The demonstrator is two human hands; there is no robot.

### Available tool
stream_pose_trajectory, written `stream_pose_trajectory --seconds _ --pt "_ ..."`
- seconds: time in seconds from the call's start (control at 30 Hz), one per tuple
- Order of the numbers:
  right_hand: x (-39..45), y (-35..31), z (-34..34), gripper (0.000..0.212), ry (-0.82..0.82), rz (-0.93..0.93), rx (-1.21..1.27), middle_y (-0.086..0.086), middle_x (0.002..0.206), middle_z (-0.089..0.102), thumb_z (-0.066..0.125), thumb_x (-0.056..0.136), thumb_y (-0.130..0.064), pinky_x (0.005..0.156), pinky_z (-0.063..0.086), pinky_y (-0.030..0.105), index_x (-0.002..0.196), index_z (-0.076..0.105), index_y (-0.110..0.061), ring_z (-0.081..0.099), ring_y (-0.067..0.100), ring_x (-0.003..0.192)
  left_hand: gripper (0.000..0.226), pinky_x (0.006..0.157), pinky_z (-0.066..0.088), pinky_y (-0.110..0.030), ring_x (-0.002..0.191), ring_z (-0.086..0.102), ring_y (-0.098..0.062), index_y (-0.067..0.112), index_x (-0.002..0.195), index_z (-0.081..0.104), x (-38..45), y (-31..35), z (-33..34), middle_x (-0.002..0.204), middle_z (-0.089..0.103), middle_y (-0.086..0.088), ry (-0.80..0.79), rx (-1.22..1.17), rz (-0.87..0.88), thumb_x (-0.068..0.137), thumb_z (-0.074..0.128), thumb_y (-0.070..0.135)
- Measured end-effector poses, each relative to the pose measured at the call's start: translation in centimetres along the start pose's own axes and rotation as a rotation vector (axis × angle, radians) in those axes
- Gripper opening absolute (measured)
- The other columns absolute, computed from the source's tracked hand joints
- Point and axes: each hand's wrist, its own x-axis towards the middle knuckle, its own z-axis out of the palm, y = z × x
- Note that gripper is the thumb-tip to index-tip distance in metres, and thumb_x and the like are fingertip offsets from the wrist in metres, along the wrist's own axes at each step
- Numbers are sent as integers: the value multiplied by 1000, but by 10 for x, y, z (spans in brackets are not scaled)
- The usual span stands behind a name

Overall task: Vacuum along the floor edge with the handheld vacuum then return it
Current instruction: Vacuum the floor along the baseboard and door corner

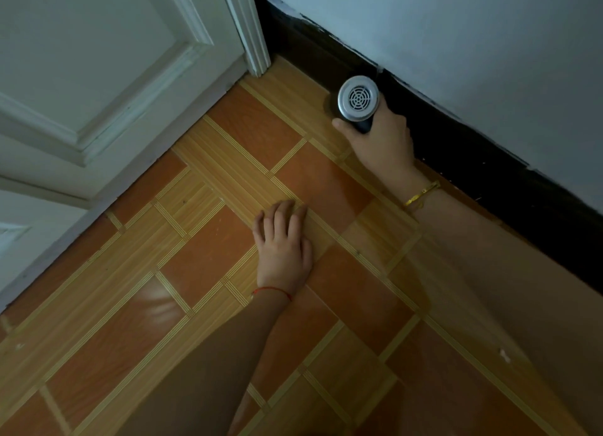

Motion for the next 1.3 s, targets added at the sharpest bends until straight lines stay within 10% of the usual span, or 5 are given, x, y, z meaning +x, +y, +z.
stream_pose_trajectory --seconds 1.0,1.3 --pt "-166 80 -90 74 159 249 14 0 127 62 69 78 -58 92 52 36 139 45 -22 58 21 117 47 119 17 -57 139 32 -35 11 142 41 -10 18 -13 146 39 -16 -75 36 -14 96 45 16" --pt "-204 99 -110 73 284 314 -61 1 118 67 64 82 -59 81 55 37 141 41 -22 64 22 104 46 119 19 -58 137 37 -34 12 140 44 -24 72 -10 143 45 -14 -126 11 313 95 47 19"
